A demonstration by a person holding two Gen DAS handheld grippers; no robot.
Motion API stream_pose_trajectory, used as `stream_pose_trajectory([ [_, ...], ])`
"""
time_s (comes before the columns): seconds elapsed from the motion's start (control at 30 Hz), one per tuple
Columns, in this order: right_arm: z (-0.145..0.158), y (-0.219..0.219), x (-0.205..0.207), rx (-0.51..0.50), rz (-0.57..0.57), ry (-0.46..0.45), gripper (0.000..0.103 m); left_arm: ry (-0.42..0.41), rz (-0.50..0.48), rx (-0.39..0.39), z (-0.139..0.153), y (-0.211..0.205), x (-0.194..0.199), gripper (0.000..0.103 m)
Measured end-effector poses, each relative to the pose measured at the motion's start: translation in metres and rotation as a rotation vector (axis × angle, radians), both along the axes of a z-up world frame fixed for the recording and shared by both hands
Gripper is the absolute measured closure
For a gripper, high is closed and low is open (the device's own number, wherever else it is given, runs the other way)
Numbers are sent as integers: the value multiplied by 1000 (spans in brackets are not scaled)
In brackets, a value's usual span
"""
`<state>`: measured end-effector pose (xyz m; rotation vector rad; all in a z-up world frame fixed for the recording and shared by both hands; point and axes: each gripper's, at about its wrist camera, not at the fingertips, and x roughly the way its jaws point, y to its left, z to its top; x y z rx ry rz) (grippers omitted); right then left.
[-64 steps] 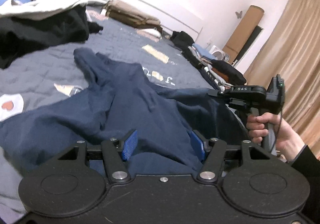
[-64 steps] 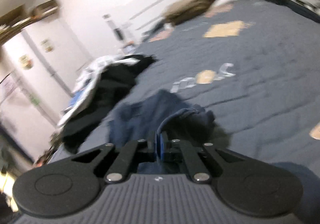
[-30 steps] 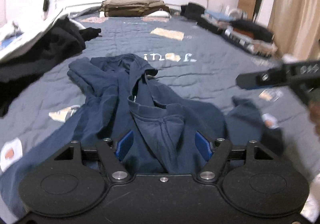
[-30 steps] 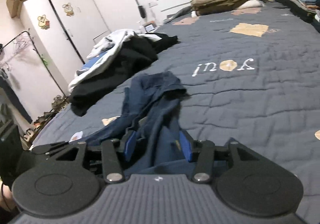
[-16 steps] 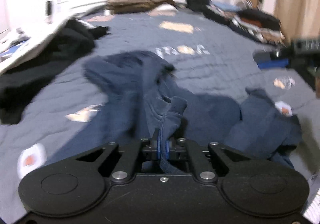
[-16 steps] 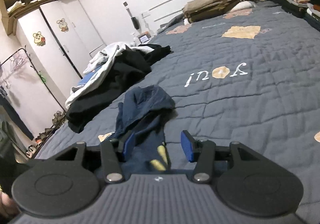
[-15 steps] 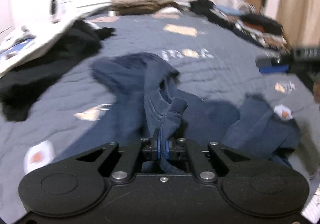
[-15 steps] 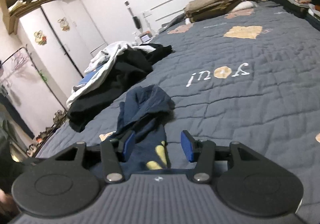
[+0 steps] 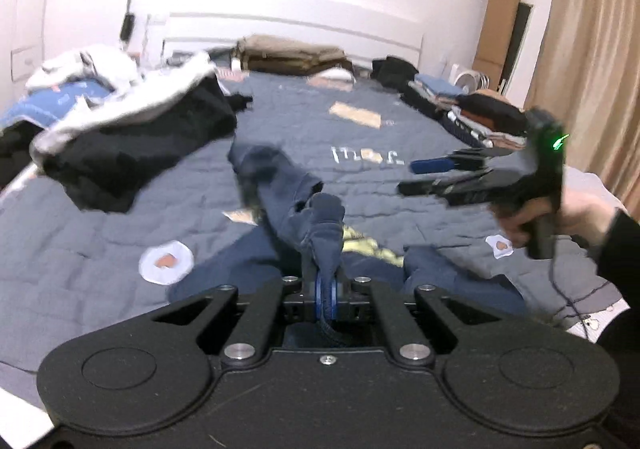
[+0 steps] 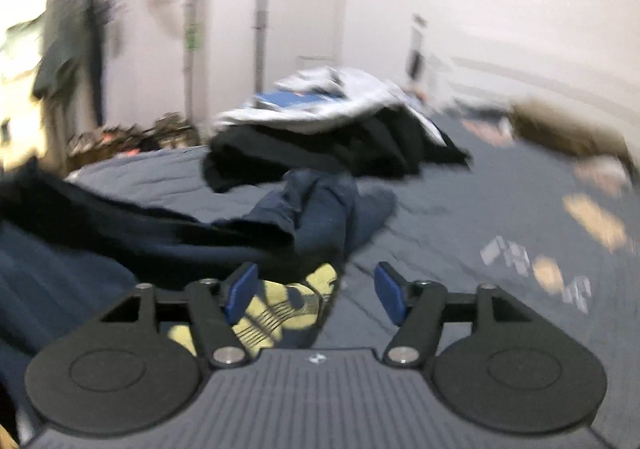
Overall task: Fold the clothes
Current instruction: 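Grasp the navy garment with the left gripper while the right gripper releases and repositions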
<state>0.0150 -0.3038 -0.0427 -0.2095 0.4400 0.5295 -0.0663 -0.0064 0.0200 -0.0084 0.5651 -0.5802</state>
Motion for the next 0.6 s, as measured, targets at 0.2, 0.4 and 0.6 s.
stream_pose_trajectory([
  [0.2, -8, 51, 20, -135, 175, -16, 32, 19, 33, -15, 1, 27, -4, 99],
  [0.4, -6, 93, 64, -95, 287, 128, 32, 75, 38, -61, -25, 32, -1, 99],
  [0.6, 7, 135, 115, -20, 352, 318, 26, 66, 12, -98, -34, 35, 0, 99],
])
